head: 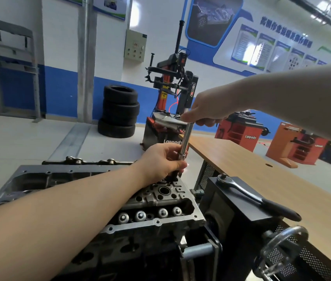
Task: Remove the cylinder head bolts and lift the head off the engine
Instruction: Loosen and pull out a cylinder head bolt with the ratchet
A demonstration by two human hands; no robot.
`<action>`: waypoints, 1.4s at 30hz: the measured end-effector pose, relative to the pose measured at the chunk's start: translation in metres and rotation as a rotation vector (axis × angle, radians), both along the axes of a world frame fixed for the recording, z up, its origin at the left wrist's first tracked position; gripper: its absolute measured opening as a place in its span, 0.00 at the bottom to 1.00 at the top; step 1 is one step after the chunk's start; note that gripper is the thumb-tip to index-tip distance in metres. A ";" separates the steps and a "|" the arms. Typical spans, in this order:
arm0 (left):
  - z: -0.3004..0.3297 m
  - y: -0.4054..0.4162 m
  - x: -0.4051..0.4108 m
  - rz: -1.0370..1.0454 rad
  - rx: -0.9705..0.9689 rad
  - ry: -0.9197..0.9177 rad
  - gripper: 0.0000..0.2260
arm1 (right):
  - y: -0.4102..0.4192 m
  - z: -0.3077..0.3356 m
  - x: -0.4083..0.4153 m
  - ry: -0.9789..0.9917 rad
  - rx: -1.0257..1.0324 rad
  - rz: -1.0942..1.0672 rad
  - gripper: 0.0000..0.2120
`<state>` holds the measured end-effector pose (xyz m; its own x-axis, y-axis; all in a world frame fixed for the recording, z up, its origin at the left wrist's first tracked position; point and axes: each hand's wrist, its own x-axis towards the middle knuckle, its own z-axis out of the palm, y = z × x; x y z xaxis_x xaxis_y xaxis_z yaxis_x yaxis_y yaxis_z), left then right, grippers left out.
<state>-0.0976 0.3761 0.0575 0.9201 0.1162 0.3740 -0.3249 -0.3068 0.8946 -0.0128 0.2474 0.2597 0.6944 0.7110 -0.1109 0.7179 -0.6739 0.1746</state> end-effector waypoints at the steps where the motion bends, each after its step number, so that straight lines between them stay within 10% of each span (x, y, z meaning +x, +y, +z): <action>1: 0.001 0.001 0.000 -0.037 -0.013 0.018 0.11 | 0.000 -0.001 0.000 -0.006 0.002 0.009 0.31; 12: 0.004 -0.001 -0.001 -0.029 -0.082 0.038 0.11 | -0.006 0.001 0.005 0.002 0.026 0.066 0.28; 19: 0.006 -0.010 0.002 0.287 0.267 -0.101 0.13 | -0.012 0.005 -0.006 -0.042 -0.023 0.349 0.03; 26: 0.014 0.004 -0.006 -0.142 -0.060 0.057 0.11 | -0.001 0.009 -0.020 -0.077 -0.057 0.312 0.04; 31: 0.016 0.000 -0.008 0.017 0.045 -0.031 0.09 | 0.006 0.005 -0.016 -0.179 0.025 0.090 0.33; 36: 0.016 0.000 -0.007 -0.004 0.055 -0.024 0.09 | 0.002 0.003 -0.018 -0.111 0.120 0.243 0.06; 42: 0.016 0.003 -0.009 -0.039 0.071 0.017 0.16 | -0.006 0.003 -0.015 -0.045 0.169 0.235 0.06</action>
